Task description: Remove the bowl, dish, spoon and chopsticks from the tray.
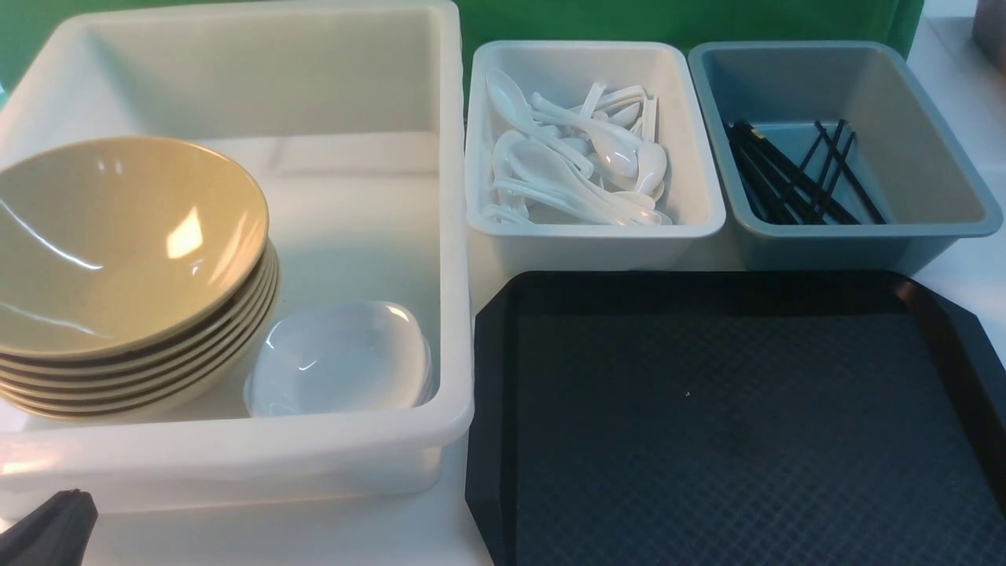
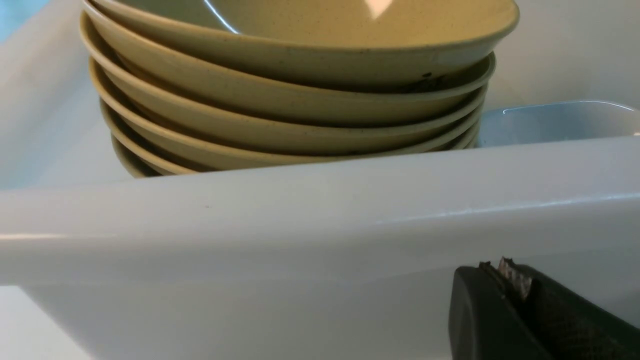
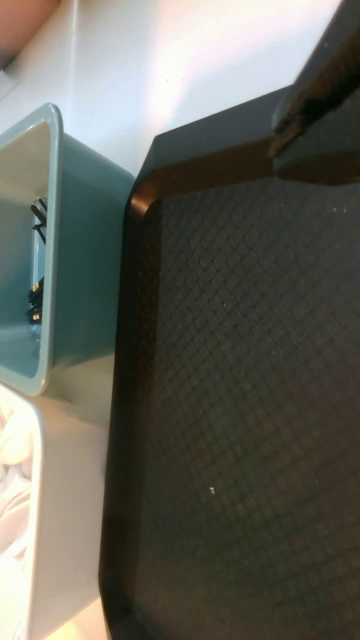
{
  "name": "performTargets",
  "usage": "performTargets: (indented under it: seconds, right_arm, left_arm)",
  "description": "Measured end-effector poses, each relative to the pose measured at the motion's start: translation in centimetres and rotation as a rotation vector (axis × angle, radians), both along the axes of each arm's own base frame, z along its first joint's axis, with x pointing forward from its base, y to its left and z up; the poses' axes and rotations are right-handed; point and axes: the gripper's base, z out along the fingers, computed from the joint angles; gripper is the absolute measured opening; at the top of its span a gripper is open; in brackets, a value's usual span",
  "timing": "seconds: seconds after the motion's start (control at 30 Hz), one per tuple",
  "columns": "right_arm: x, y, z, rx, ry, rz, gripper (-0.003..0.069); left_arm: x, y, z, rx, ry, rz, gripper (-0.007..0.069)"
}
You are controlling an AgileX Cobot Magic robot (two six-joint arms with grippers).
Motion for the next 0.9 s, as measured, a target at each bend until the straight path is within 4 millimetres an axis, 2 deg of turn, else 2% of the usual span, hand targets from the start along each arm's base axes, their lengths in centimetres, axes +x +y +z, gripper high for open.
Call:
performTargets:
  seconds: [0.9]
  right_arm:
    - [0.0, -0.01, 0.0, 0.0, 0.0, -0.002, 0.0099]
  left_arm:
    - [0.0, 0.0, 0.0, 0.001, 0.0, 0.0, -0.0008]
